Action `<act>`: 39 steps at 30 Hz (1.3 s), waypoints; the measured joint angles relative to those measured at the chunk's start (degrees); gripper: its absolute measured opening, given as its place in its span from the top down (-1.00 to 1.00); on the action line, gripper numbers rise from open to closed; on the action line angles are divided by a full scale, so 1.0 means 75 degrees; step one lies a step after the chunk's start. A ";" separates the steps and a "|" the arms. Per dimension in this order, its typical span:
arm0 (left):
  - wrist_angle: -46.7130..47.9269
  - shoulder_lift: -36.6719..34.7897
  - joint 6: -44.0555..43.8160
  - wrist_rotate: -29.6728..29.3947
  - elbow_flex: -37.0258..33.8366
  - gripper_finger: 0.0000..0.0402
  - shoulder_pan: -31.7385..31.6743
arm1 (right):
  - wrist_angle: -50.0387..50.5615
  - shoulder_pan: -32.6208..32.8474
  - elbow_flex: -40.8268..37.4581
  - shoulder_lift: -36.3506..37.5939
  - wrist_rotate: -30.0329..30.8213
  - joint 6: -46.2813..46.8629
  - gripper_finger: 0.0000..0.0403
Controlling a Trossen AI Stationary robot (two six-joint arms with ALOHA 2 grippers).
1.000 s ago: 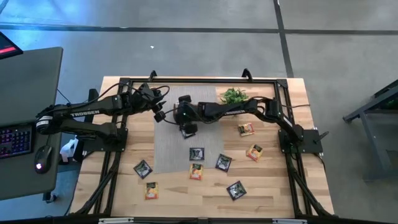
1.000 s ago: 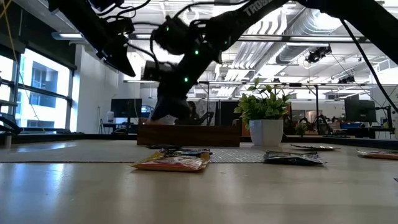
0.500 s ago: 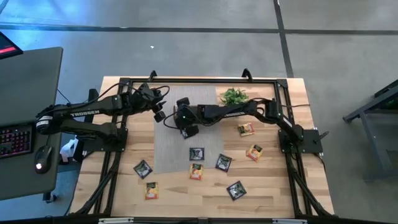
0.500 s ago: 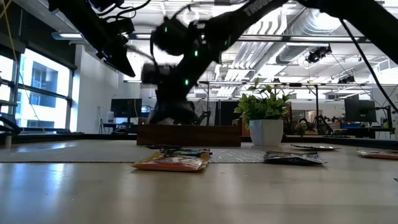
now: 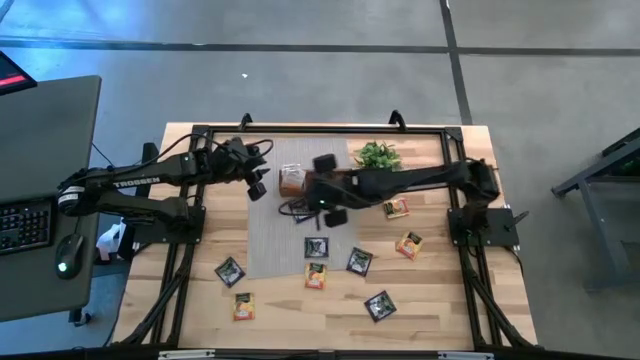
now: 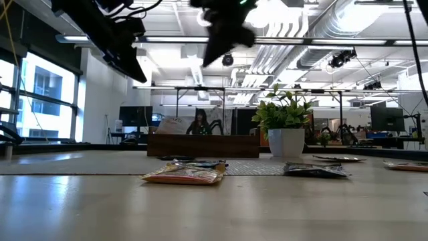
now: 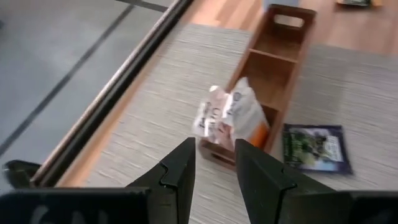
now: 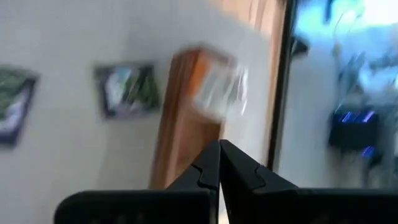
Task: Pick & Place Tea
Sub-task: Put the black tea bag in the middle section of the brown wooden organizer
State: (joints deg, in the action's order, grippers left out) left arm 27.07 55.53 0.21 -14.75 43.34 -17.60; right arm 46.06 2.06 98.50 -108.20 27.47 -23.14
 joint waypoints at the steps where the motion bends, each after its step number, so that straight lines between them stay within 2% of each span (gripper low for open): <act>1: 0.0006 -0.0002 0.0000 0.0097 0.0000 0.45 -0.0001 | 0.0407 0.0003 0.0000 0.0157 -0.0070 0.0451 1.00; 4: 0.0061 -0.0192 0.0009 0.0335 -0.0002 0.45 -0.0001 | 0.1414 -0.0023 -0.0008 0.0534 -0.0386 0.1656 1.00; 6: 0.0066 -0.0383 0.0084 0.0532 0.0001 0.45 -0.0001 | 0.1365 0.0006 -0.0337 0.0714 -0.0299 0.1999 1.00; 8: 0.0224 -0.0625 0.0139 0.0787 -0.0002 0.45 -0.0001 | 0.0921 0.0097 -0.1101 0.0956 -0.0210 0.2021 1.00; 11: 0.0511 -0.1124 0.0140 0.0992 -0.0002 0.45 -0.0001 | -0.0280 0.0206 -0.2612 0.1532 -0.0446 0.2217 1.00; 16: 0.1219 -0.2041 -0.0053 0.1137 0.0001 0.45 -0.0001 | -0.3286 0.0262 -0.5088 0.2655 -0.1080 0.2981 1.00; 19: 0.1283 -0.2400 -0.0524 0.1567 -0.0110 0.45 -0.0001 | -0.5057 0.0332 -0.6204 0.3057 -0.1597 0.3234 0.99; 21: 0.1164 -0.2591 -0.0797 0.1887 -0.0350 0.45 -0.0001 | -0.5721 0.0356 -0.6671 0.3167 -0.1994 0.3098 0.95; 25: 0.0917 -0.2691 -0.1346 0.1976 -0.0824 0.45 -0.0001 | -0.5723 0.0348 -0.6925 0.3205 -0.2693 0.3335 0.77; 33: 0.0290 -0.2580 -0.2104 0.1275 -0.1433 0.45 -0.0001 | -0.4975 0.0789 -0.6916 0.2922 -0.3913 0.4349 0.29; 35: 0.0212 -0.2573 -0.2154 0.1256 -0.1497 0.45 -0.0001 | -0.4788 0.1078 -0.6913 0.2749 -0.3767 0.4612 0.23; 39: 0.0091 -0.2574 -0.2154 0.1181 -0.1505 0.45 -0.0001 | -0.4677 0.1636 -0.6918 0.2145 -0.2862 0.5232 0.20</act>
State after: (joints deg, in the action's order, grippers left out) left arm 27.75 36.22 -15.94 -5.89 32.05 -17.61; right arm 10.99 14.33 46.61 -92.11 6.00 16.10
